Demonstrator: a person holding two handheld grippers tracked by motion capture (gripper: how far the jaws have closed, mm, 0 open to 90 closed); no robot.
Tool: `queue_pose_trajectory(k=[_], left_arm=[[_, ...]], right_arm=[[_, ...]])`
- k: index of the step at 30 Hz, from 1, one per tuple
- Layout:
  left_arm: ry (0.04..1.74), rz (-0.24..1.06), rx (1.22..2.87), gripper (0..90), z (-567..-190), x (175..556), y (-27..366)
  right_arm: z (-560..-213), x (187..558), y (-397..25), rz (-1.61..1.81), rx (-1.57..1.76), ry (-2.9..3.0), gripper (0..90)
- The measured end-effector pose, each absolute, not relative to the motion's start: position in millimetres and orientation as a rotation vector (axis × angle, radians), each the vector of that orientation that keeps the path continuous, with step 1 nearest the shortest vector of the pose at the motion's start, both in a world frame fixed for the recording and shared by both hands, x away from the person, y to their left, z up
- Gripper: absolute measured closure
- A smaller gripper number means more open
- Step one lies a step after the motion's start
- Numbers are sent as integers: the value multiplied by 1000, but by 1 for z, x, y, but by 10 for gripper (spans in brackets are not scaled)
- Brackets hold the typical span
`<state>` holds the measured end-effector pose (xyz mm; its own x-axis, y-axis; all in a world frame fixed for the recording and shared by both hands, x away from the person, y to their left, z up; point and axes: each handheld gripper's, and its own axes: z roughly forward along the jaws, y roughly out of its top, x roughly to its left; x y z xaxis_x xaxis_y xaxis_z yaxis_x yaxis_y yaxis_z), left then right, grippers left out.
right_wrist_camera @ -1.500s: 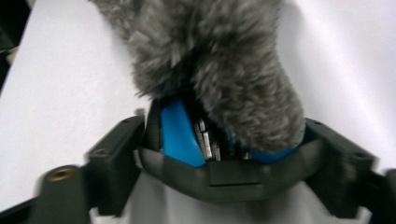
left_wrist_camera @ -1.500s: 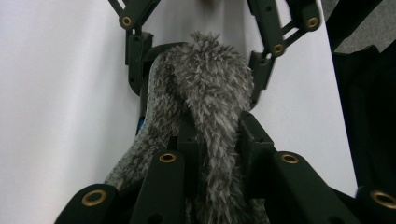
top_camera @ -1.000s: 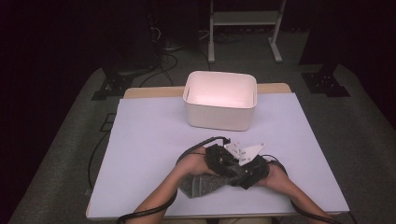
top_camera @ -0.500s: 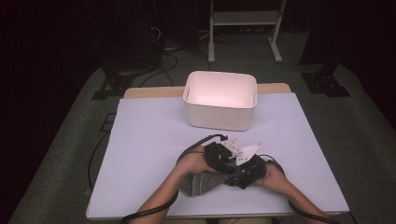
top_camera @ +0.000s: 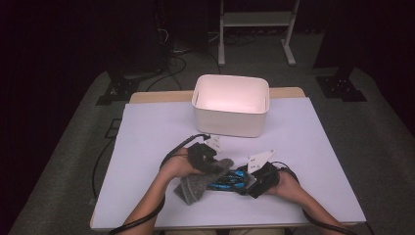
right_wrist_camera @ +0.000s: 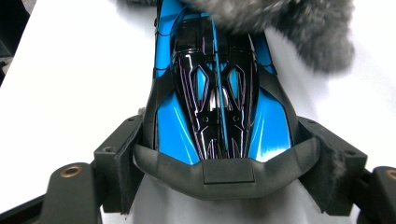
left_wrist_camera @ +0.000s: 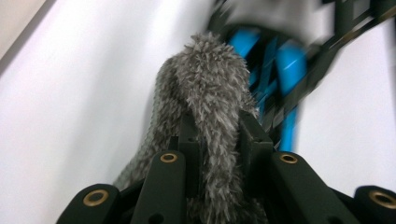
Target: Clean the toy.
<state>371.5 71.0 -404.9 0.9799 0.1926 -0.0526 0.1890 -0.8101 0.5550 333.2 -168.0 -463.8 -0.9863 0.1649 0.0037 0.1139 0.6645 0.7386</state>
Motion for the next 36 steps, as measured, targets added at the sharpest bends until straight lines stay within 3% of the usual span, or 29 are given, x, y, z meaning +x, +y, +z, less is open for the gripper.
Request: queue_pose_trajectory(k=[4, 13, 20, 25, 28, 36], left_arm=[[269, -66, 2448, 751, -411, 371, 73], [144, -87, 2466, 748, -405, 358, 49], [227, 2, 2611, 735, -406, 360, 82], [243, 5, 2610, 733, -408, 360, 94], [246, -63, 2542, 734, -408, 360, 88], [167, -90, 2532, 733, -403, 358, 64]], right_arm=[[-464, 334, -167, 1236, 226, 2811, 229], [-464, 334, -167, 1238, 222, 2811, 229], [-464, 335, -167, 1236, 212, 2812, 229], [-464, 335, -167, 1239, 215, 2816, 229], [-464, 335, -166, 1241, 211, 2815, 229], [-464, 335, -167, 1244, 213, 2818, 229]])
